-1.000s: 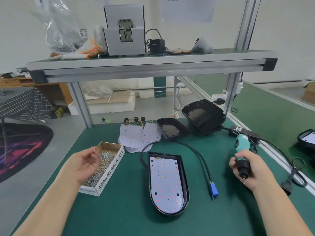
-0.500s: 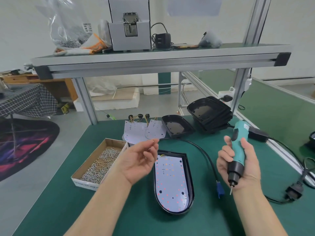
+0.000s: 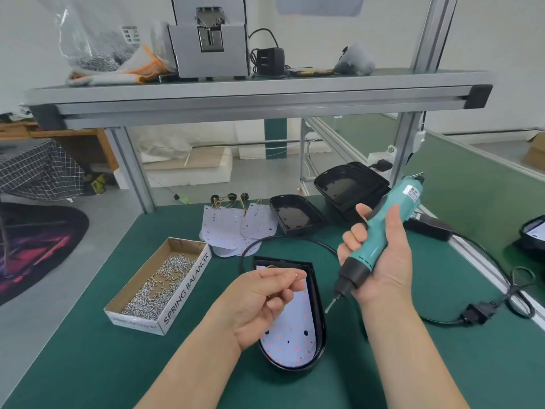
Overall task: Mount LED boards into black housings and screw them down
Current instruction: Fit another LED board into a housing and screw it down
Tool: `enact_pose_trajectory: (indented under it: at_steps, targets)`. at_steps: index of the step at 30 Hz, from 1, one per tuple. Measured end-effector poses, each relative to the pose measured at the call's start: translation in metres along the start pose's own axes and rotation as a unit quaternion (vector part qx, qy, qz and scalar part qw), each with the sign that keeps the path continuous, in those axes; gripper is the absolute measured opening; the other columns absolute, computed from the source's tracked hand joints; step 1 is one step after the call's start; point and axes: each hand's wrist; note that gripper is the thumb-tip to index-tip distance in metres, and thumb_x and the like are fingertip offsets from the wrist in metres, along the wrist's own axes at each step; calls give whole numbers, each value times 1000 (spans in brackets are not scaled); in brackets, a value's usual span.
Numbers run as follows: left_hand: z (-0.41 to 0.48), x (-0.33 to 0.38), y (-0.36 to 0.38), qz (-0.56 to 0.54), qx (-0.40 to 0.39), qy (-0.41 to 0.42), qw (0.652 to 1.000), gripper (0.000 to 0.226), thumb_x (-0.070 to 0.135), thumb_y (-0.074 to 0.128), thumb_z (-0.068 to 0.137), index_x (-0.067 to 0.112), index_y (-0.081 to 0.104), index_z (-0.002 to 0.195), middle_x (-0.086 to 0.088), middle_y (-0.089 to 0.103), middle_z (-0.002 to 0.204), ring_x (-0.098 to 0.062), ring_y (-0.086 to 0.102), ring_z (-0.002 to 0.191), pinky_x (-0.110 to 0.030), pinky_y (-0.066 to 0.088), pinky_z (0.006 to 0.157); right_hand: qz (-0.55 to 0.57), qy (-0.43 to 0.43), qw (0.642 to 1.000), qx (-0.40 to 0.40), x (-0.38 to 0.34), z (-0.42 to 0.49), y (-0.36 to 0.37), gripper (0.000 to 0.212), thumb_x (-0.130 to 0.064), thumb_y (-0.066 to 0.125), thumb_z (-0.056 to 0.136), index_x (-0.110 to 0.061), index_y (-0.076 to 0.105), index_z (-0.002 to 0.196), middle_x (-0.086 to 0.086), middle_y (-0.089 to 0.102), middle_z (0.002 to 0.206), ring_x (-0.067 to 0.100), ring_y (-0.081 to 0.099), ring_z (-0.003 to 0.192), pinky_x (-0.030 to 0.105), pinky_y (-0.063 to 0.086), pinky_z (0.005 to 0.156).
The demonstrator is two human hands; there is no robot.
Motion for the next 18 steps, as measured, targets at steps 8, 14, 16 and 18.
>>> enact_pose_trajectory:
  at_steps: [8,14,16,18]
  targets:
    - [-4,-3,0,9,-23,-14,1000,15,4,71,69,0,80,80,-15,70,79,-7,57,52,-10,38,38,-18,-107,992,57,1,4,22,27,-36,72,87,-16,65,103,-6,57,73,5,49,56,16,42,51]
    - [-2,-3,0,6,-11,-6,1000,14,2,70,68,-2,80,78,-16,70,77,-7,56,51,-10,37,37,-40,-184,977,98,5,3,28,15,-23,70,93,-17,57,93,-11,63,61,4,54,48,18,44,47]
    - [-1,-3,2,7,-6,-6,1000,13,1,70,68,-2,80,77,-17,70,76,-7,56,50,-10,37,36,-37,-188,976,104,6,3,28,16,-23,71,93,-17,56,93,-11,63,60,4,54,48,18,45,47]
    - [-1,-4,3,7,-4,-8,1000,12,0,70,69,-2,80,75,-17,70,76,-7,56,50,-10,37,36,-38,-190,975,108,6,4,27,16,-24,71,92,-16,56,93,-11,62,60,4,54,48,18,45,47]
Point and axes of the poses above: each hand's wrist, its own z-axis towards the middle knuckle, its own y-axis out of the palm, x = y × z
